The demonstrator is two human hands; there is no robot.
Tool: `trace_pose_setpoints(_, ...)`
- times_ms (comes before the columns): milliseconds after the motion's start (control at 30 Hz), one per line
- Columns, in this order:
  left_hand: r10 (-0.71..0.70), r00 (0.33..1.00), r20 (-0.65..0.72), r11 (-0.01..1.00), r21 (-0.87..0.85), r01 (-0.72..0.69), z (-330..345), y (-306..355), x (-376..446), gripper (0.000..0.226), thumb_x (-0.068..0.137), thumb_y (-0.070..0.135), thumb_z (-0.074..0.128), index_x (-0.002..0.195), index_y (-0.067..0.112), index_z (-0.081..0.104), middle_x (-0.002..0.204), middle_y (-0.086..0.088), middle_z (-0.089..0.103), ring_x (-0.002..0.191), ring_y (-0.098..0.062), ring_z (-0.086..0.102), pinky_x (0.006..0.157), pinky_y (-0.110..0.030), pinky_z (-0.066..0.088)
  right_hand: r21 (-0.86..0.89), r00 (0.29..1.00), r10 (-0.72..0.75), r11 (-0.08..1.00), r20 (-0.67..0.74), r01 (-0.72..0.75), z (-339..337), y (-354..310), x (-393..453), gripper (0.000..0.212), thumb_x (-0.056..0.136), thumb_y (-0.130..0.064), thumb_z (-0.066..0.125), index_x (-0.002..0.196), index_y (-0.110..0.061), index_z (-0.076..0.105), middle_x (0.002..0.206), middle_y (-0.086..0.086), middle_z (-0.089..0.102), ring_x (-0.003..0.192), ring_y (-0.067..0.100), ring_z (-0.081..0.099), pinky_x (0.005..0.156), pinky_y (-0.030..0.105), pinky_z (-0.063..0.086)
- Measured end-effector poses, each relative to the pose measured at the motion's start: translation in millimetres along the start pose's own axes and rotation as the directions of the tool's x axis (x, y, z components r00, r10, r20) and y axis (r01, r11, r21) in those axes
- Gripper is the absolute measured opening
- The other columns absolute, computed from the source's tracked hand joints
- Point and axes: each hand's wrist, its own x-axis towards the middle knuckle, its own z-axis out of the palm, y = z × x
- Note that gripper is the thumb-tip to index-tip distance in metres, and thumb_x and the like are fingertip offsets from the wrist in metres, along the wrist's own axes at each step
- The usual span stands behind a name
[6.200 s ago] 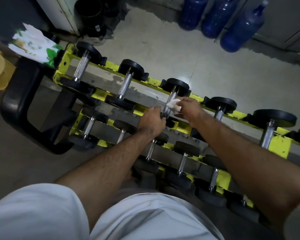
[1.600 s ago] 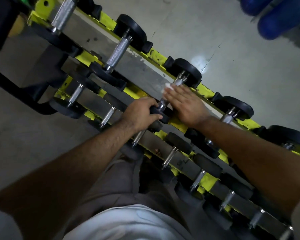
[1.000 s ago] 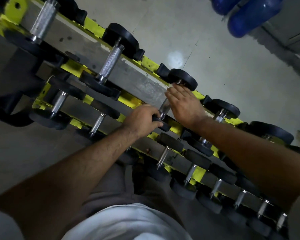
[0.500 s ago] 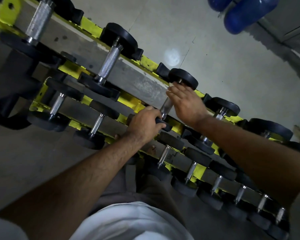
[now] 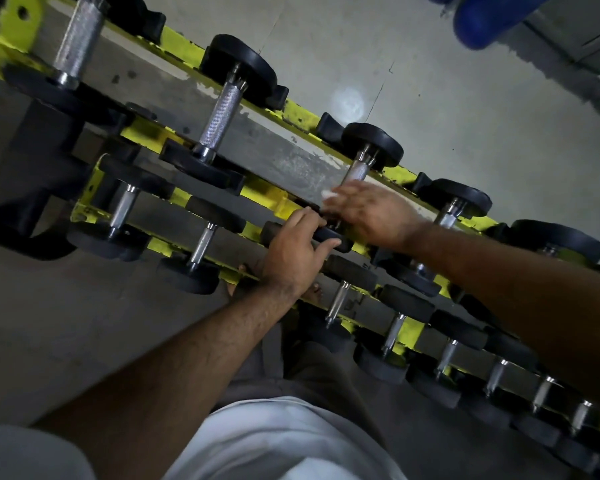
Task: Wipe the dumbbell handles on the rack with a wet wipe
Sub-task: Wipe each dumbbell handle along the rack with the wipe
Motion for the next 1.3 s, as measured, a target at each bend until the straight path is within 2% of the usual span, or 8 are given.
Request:
trace_pose_setpoints(100,0.014,1.0,0.006,1.0,0.007,-0.014,1,-5,1,0.03,0.083,0.031,0.077,0.102,0.011,0.064,0.113,0.0,0.061,0.101,-0.017,0.06,0.079,-0.038,0.055,-0.052,0.978,0.195,0.979,-0.08,-0.199,3,3,-4,0.041,0.099,-0.013,0.049,0.139,-0.011,0.057,0.147,0.01,0.054,0.143,0.03,0.042,0.121,0.049,0.028)
trace_pose_setpoints(233,0.031,0.999,0.026,0.999,0.028,-0.031,3,-9,0,0.034,0.086,0.03,0.075,0.113,0.01,0.067,0.127,-0.005,0.062,0.126,-0.022,0.054,0.099,-0.035,0.05,-0.017,0.999,-0.036,0.999,0.026,0.037,18,-12,-14,0.05,0.094,-0.013,0.063,0.143,-0.01,0.052,0.15,0.01,0.05,0.144,0.029,0.04,0.118,0.051,0.033)
trace_pose_setpoints(367,0.023,0.999,0.03,0.999,0.04,-0.025,4,-11,-1,0.037,0.089,0.03,0.072,0.118,0.009,0.068,0.132,-0.005,0.062,0.132,-0.02,0.051,0.107,-0.03,0.043,-0.019,0.986,0.134,0.99,-0.097,-0.136,5,9,-15,0.045,0.101,-0.016,0.044,0.145,-0.011,0.049,0.151,0.011,0.048,0.144,0.031,0.04,0.117,0.054,0.035)
trace_pose_setpoints(633,-0.021,1.0,0.023,0.993,0.114,0.018,8,2,-5,0.039,0.095,0.022,0.063,0.132,0.01,0.061,0.145,-0.006,0.053,0.142,-0.018,0.039,0.114,-0.035,0.037,0.018,0.992,0.047,0.999,-0.117,-0.046,14,13,-15,0.044,0.101,-0.014,0.044,0.144,-0.011,0.051,0.15,0.01,0.05,0.144,0.031,0.041,0.119,0.054,0.031)
trace_pose_setpoints(833,-0.03,0.999,-0.027,0.984,0.173,0.034,17,0,-6,0.041,0.091,0.033,0.068,0.125,0.011,0.06,0.142,-0.007,0.051,0.137,-0.024,0.044,0.104,-0.045,0.048,0.069,0.99,-0.039,0.996,-0.134,0.049,35,-9,-18,0.049,0.097,-0.01,0.053,0.146,-0.005,0.049,0.153,0.014,0.045,0.146,0.033,0.037,0.12,0.052,0.028)
trace_pose_setpoints(1000,-0.023,0.999,-0.023,0.987,0.158,0.026,11,-9,1,0.039,0.09,0.036,0.069,0.118,0.01,0.063,0.135,-0.006,0.057,0.132,-0.024,0.049,0.102,-0.043,0.049,0.065,0.945,0.255,0.967,-0.207,-0.247,27,8,-8,0.062,0.097,-0.005,0.046,0.156,-0.003,0.028,0.162,0.019,0.025,0.153,0.034,0.018,0.124,0.052,0.017)
trace_pose_setpoints(1133,-0.022,1.0,-0.013,0.989,0.143,0.024,7,-9,3,0.039,0.088,0.036,0.071,0.116,0.01,0.063,0.132,-0.004,0.058,0.131,-0.022,0.05,0.104,-0.038,0.047,-0.009,0.989,0.016,1.0,-0.145,-0.017,38,1,-17,0.063,0.097,-0.01,0.049,0.156,-0.003,0.029,0.162,0.019,0.025,0.152,0.032,0.018,0.126,0.046,0.012)
trace_pose_setpoints(1300,-0.037,0.999,-0.02,0.992,0.118,0.039,6,-11,4,0.038,0.087,0.037,0.072,0.113,0.012,0.063,0.129,-0.003,0.06,0.128,-0.023,0.052,0.1,-0.045,0.05,0.014,0.947,0.258,0.965,-0.19,-0.26,31,12,-2,0.08,0.088,-0.002,0.049,0.159,-0.004,0.014,0.166,0.019,0.012,0.154,0.035,0.011,0.126,0.048,0.009)
